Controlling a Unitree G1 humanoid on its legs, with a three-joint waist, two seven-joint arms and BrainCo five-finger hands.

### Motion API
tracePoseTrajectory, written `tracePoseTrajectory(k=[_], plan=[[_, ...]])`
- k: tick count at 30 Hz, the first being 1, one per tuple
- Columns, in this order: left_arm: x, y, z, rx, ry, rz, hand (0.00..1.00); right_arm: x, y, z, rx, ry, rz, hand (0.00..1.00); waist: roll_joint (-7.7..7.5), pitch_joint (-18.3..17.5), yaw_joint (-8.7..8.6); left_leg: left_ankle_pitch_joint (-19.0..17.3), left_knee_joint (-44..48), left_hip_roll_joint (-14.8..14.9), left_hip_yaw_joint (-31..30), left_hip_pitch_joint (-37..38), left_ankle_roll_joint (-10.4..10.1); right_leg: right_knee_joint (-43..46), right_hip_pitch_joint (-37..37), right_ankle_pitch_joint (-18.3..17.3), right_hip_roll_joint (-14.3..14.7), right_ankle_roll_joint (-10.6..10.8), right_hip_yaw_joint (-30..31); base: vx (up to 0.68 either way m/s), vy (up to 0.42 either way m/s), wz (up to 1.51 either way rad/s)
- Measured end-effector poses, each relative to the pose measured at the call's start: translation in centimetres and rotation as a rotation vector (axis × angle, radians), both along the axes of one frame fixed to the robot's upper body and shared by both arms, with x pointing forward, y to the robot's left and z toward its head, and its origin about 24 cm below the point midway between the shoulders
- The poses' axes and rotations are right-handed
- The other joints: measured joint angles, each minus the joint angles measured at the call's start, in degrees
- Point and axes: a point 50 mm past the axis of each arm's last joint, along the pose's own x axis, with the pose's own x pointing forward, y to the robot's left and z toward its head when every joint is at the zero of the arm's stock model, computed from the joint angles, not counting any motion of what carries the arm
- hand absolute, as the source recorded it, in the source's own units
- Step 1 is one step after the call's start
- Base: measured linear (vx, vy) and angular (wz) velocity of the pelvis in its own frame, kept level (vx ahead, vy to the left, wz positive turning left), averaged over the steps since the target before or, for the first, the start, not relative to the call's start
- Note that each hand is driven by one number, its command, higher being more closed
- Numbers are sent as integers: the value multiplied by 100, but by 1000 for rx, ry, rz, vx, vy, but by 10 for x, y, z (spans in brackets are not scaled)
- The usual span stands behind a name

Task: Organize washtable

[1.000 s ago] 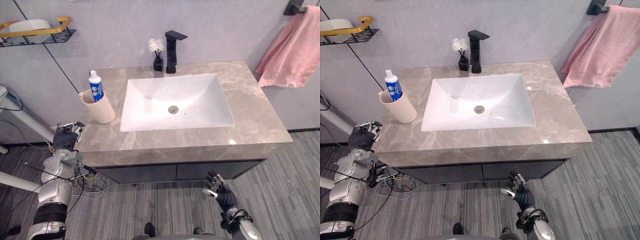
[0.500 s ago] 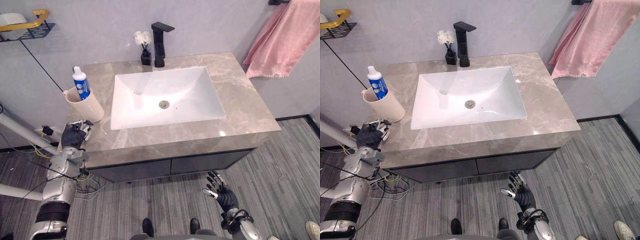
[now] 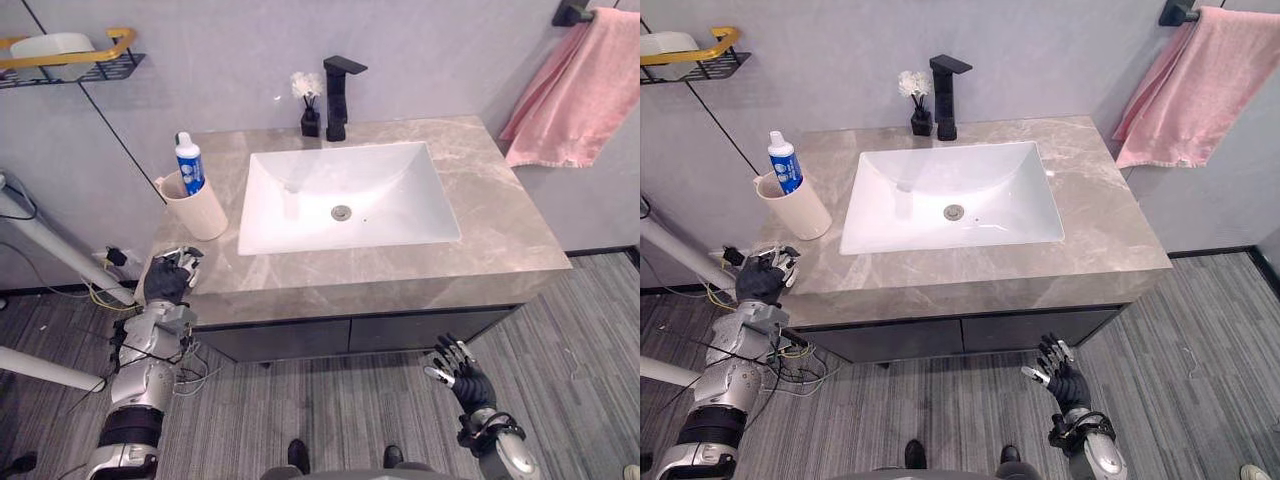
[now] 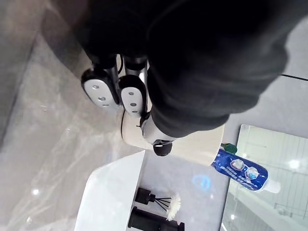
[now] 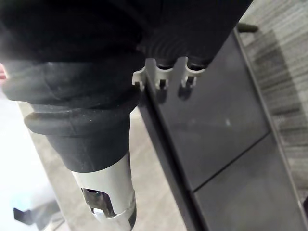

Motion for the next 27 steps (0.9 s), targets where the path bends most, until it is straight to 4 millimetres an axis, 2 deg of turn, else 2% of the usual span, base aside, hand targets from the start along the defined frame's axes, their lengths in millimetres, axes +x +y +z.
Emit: tracePoseTrajectory(k=[11, 21, 27], plan=[[3, 0, 3, -1, -10, -1, 100, -1, -1, -1, -3, 7, 2, 0, 14, 9, -14, -5, -17, 0, 122, 22, -2, -249, 56, 160, 1, 32, 116, -7, 2, -6], [25, -8, 31, -1, -102, -14, 100, -2, -2, 1, -12, 5, 9, 0, -38, 179, -77, -8, -62, -3, 303, -105, -4, -359, -160, 317, 5, 50, 341, -13, 3, -12], [39, -10, 52, 12, -162, -15, 100, 3, -1, 9, -17, -37, 15, 0, -147, 354, -129, -6, -57, 4, 301, -230, -2, -368, -310, 339, 12, 53, 409, 16, -6, -6]])
